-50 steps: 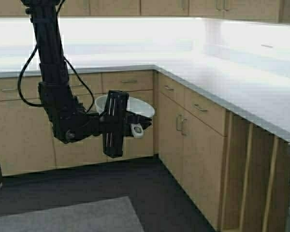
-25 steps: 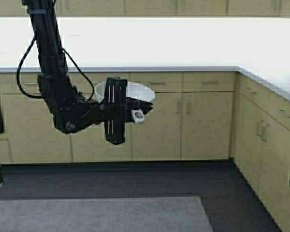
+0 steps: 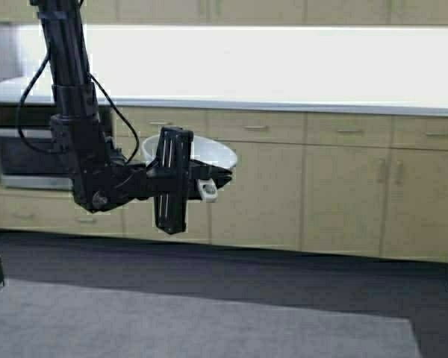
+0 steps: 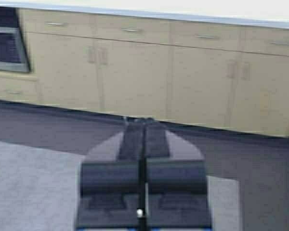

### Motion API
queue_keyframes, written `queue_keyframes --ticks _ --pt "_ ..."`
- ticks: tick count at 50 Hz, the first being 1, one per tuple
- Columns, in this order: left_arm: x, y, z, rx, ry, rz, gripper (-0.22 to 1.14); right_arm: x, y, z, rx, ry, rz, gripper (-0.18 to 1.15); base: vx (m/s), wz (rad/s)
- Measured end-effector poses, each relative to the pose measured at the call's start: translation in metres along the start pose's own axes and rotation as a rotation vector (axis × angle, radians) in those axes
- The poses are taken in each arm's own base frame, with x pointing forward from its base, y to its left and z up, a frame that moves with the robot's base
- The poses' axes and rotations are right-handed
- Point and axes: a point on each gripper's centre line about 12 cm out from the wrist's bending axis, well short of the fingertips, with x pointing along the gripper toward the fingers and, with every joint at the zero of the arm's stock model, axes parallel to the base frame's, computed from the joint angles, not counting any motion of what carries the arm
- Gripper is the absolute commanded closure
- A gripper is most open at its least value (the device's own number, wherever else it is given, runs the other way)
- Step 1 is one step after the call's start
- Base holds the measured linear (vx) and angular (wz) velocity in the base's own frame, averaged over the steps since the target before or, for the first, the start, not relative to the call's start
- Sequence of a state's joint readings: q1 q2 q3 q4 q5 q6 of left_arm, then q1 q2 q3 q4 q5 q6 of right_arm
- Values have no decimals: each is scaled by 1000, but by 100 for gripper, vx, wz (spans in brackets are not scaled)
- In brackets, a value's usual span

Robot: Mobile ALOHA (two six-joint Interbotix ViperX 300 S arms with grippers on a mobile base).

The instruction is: Wash the pan

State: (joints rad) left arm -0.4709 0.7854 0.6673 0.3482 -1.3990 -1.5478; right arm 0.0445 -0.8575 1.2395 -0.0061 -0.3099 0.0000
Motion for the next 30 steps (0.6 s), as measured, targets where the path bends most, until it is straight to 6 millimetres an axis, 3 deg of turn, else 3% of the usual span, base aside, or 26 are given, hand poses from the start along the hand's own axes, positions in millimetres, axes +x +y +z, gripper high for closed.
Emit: queue_keyframes --ticks 30 --pt "6 -5 -4 12 39 -29 89 0 0 -2 -5 8 0 91 2 46"
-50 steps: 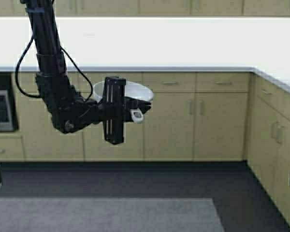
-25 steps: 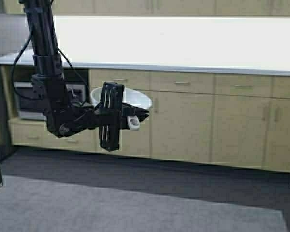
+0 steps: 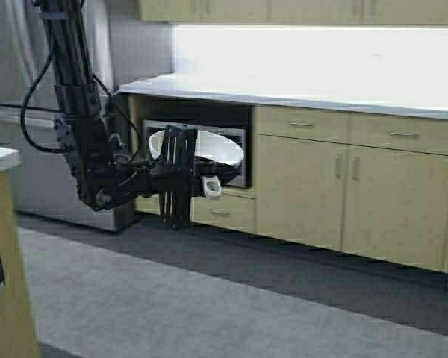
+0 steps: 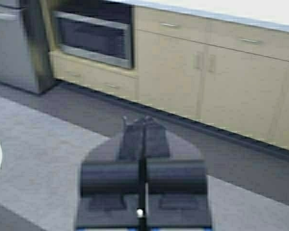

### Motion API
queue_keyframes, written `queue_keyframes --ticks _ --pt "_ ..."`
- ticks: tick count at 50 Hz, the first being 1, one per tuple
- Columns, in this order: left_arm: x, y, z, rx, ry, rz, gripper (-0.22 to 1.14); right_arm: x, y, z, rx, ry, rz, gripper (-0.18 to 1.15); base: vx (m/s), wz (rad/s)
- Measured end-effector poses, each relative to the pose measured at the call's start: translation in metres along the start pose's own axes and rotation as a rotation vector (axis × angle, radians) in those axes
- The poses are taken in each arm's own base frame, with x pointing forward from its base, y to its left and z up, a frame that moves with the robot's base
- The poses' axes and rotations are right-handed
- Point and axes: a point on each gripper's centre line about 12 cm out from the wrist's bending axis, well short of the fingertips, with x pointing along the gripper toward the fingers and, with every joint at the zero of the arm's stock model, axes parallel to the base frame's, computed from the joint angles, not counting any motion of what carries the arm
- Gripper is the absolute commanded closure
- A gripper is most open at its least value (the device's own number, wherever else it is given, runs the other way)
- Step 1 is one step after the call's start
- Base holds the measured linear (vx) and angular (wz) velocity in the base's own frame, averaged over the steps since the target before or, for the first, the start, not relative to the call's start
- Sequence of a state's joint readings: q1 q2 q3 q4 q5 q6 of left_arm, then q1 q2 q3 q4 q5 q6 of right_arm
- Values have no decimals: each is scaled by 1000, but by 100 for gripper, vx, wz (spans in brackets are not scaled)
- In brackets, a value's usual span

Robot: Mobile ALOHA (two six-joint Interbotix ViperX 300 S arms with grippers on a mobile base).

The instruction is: Wash the pan

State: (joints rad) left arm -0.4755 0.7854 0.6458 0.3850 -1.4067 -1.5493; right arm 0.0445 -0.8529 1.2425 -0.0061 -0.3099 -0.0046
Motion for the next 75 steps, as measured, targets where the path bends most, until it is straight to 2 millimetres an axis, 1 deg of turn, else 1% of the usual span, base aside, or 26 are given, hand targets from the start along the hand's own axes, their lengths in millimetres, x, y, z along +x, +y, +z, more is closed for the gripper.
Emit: queue_keyframes --ticks 9,21,32,40,48,63,75 --pt "2 -1 6 5 -13 -11 89 0 0 0 2 0 0 91 5 46" --pt "3 0 0 -1 17 -12 89 0 0 0 3 0 0 91 7 45" --pt "2 0 2 -1 19 -10 89 0 0 0 3 2 0 91 10 40" --pt "3 4 -4 -3 39 -4 89 0 0 0 3 0 0 91 12 35" --pt "6 8 -5 -6 72 -8 89 -2 0 -2 6 0 0 91 14 37" --pt "11 6 -6 -31 94 -22 89 -5 0 0 6 -20 0 91 16 32" --pt "12 5 -6 -90 90 -24 89 -4 0 0 6 -31 0 91 17 37"
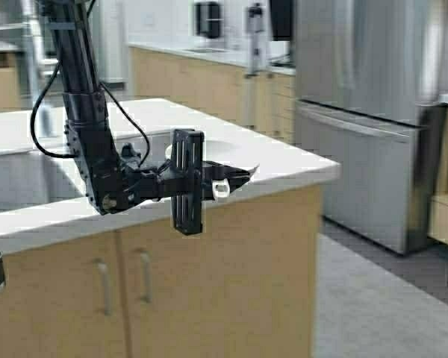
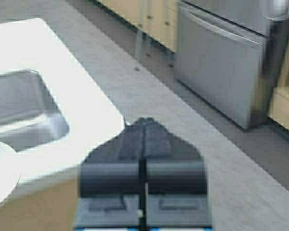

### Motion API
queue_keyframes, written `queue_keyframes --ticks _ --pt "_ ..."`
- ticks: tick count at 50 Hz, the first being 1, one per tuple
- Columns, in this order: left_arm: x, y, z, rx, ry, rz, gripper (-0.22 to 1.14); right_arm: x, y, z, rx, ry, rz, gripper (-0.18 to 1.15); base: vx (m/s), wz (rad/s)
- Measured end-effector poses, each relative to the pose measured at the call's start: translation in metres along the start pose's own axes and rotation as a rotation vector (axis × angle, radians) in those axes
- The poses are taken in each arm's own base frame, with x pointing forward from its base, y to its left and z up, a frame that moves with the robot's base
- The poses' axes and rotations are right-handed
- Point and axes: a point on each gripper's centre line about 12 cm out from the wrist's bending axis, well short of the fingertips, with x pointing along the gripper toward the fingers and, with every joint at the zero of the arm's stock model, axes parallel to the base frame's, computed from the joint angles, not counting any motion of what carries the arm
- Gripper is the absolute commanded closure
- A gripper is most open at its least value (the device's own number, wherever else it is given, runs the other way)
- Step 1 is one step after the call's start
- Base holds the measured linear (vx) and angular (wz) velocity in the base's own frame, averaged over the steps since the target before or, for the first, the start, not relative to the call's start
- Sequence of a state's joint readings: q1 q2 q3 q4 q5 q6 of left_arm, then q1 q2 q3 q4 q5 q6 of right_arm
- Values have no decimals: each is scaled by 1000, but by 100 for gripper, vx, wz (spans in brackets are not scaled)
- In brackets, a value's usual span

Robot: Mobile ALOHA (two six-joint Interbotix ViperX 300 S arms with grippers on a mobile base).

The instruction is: Wash the pan

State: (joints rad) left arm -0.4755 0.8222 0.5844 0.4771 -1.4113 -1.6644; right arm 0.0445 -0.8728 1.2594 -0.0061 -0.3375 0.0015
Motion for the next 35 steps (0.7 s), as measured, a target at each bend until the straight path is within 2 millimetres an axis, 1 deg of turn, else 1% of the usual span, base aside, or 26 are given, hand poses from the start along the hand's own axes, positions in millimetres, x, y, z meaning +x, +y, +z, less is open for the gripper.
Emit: queue_keyframes --ticks 6,10,15,21,26,29,35 --pt "0 -3 7 2 -26 -10 89 -1 0 1 2 -6 0 91 15 46" --pt "-3 -5 21 -3 -67 -19 89 -3 0 2 -1 -15 0 91 14 45" --pt "-7 -8 44 -14 -134 -33 89 -3 0 2 2 -15 0 91 14 40" --pt "-7 -10 61 -37 -168 -32 89 -3 0 2 4 -15 1 91 14 39" --pt "-1 -11 72 -51 -182 -29 89 -3 0 2 20 -15 -1 91 13 35" --pt "5 -12 82 -46 -195 -37 89 -3 0 2 34 -15 -1 91 12 33" --pt "17 -7 101 -54 -221 -32 89 -3 0 2 57 -14 -1 91 11 30"
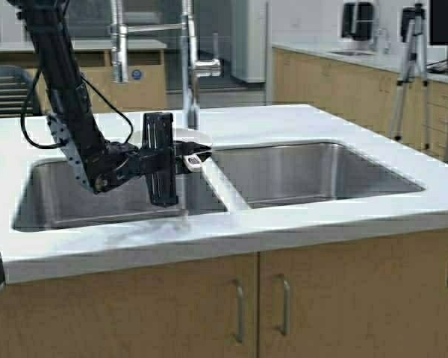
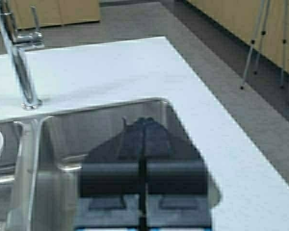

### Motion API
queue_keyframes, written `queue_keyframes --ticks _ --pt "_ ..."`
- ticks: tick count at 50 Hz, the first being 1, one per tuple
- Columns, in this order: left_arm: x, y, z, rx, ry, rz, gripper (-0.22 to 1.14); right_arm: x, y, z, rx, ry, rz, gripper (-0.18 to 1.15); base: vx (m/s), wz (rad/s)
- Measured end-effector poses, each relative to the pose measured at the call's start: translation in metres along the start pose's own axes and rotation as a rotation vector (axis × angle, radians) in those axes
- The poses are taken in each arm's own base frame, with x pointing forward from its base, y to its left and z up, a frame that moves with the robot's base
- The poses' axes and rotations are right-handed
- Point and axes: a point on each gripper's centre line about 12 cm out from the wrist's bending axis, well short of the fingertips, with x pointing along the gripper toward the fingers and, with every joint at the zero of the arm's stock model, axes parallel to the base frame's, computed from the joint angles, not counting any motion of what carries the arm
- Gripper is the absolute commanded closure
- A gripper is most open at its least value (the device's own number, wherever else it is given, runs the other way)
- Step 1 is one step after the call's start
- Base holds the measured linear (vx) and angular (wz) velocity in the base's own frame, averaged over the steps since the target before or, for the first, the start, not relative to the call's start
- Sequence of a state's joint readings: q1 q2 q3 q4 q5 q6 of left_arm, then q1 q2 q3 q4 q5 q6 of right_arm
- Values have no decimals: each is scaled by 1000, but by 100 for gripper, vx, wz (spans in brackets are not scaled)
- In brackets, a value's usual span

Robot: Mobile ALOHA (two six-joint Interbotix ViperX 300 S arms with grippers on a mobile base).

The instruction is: Wash the pan

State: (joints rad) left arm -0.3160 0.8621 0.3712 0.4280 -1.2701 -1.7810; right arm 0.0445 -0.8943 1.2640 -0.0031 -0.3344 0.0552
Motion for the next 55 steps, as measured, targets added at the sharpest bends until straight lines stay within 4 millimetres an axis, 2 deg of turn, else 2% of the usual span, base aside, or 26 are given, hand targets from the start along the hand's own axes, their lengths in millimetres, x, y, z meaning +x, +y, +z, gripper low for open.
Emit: queue_keyframes --ticks 12,26,31,35,42,55 --pt "29 8 15 3 -14 13 89 0 0 -2 -1 12 0 91 11 19" --pt "41 5 17 20 -7 8 89 1 0 -3 -1 20 -1 91 15 11" --pt "38 5 21 16 -20 9 89 1 0 -2 0 17 0 91 17 4" --pt "31 10 17 7 -17 33 89 1 0 -4 0 21 -1 91 17 5" --pt "17 12 -1 -9 15 56 89 0 0 -5 -3 25 0 91 16 7" --pt "-7 0 -39 -14 84 46 89 0 0 -8 -6 34 0 91 11 12"
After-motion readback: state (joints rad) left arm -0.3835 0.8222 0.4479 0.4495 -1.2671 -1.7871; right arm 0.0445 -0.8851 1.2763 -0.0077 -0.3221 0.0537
